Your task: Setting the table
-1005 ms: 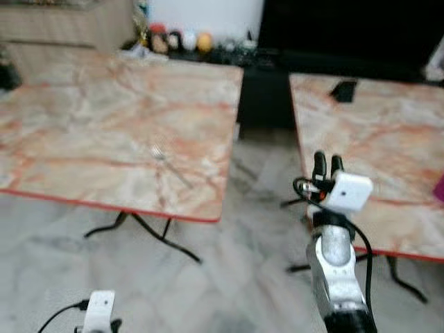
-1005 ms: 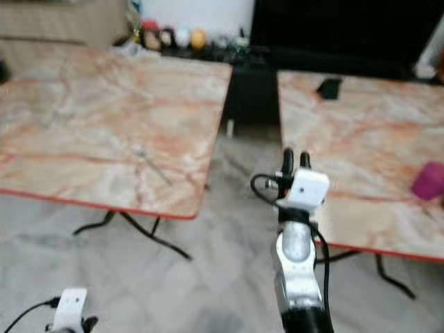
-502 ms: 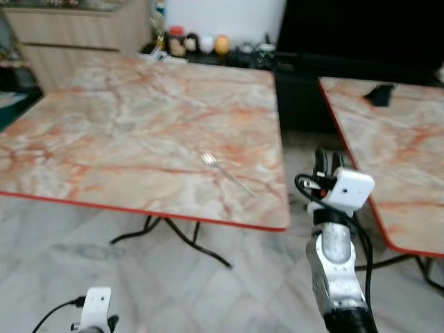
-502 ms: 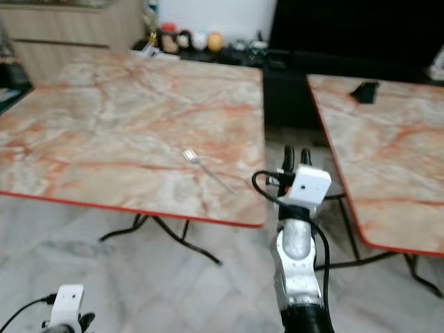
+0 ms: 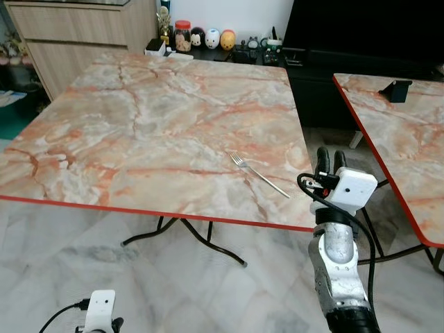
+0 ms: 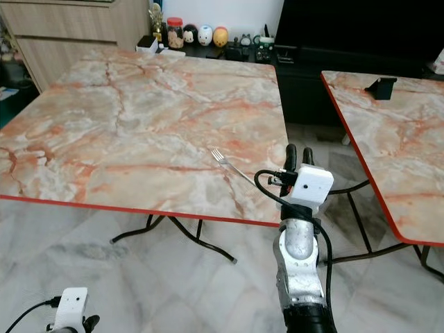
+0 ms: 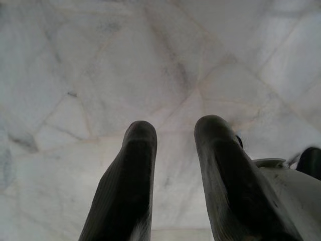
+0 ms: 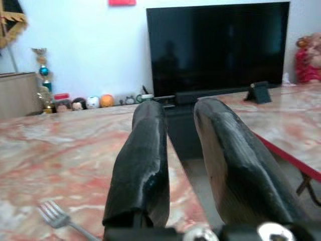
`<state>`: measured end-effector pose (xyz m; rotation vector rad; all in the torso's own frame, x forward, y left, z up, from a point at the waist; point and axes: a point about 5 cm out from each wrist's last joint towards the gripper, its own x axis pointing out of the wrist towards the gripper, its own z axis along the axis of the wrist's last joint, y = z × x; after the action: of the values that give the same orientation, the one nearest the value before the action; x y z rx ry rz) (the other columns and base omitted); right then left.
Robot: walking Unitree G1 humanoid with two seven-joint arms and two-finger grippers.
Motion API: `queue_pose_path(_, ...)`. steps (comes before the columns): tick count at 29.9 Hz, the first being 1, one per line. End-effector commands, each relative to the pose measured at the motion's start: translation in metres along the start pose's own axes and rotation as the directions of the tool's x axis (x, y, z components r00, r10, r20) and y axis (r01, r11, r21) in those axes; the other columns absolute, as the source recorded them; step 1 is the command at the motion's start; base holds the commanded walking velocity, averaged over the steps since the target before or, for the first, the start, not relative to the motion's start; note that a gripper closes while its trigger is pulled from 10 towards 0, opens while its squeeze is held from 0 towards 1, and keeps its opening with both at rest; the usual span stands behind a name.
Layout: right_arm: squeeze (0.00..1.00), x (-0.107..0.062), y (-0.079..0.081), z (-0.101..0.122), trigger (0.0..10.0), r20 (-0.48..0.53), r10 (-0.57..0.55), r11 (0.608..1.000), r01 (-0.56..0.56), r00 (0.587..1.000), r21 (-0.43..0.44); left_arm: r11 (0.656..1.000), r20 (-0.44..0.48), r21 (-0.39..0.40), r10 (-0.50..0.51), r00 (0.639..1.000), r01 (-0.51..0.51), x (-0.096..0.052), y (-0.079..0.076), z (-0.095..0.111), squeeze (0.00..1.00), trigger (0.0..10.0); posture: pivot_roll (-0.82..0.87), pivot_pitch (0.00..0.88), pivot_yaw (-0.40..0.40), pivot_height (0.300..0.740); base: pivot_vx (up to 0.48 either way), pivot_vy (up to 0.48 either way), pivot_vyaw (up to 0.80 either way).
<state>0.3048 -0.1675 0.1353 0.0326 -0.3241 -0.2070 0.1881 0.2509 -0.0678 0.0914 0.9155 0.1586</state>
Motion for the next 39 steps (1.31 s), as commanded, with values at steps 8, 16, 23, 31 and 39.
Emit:
queue_pose_path(8, 0.00, 0.002, -0.008, 0.001, 10.0, 0.008, -0.019, 1.000, 0.019, 1.000, -0.023, 0.999, 0.000, 0.017, -0.039, 0.999, 0.039, 0.002, -0.023, 0.000, 0.00, 10.0, 0.12, 0.000, -0.037, 0.740, 0.000, 0.000, 0.00)
queue_pose_path(16, 0.00, 0.003, -0.008, 0.001, 10.0, 0.005, -0.020, 1.000, 0.020, 1.000, -0.011, 0.999, -0.005, 0.024, -0.049, 0.999, 0.049, 0.001, -0.032, -0.002, 0.00, 10.0, 0.12, 0.000, -0.036, 0.740, 0.000, 0.000, 0.00)
queue_pose_path(23, 0.00, 0.001, -0.009, 0.000, 10.0, 0.001, -0.021, 0.999, 0.021, 1.000, -0.026, 1.000, 0.000, 0.021, -0.015, 1.000, 0.015, 0.001, -0.003, 0.002, 0.00, 10.0, 0.12, 0.000, -0.036, 0.740, 0.000, 0.000, 0.00)
queue_pose_path(31, 0.00, 0.002, -0.007, 0.001, 10.0, 0.006, -0.012, 0.999, 0.012, 1.000, -0.030, 1.000, -0.006, 0.016, 0.018, 1.000, -0.018, -0.003, 0.024, 0.003, 0.00, 10.0, 0.12, 0.000, -0.034, 0.740, 0.000, 0.000, 0.22)
queue_pose_path(39, 0.00, 0.002, -0.006, 0.001, 10.0, 0.004, -0.011, 1.000, 0.011, 1.000, -0.023, 1.000, -0.022, 0.025, -0.007, 1.000, 0.007, -0.003, 0.003, -0.013, 0.00, 10.0, 0.13, 0.000, -0.034, 0.740, 0.000, 0.000, 0.06)
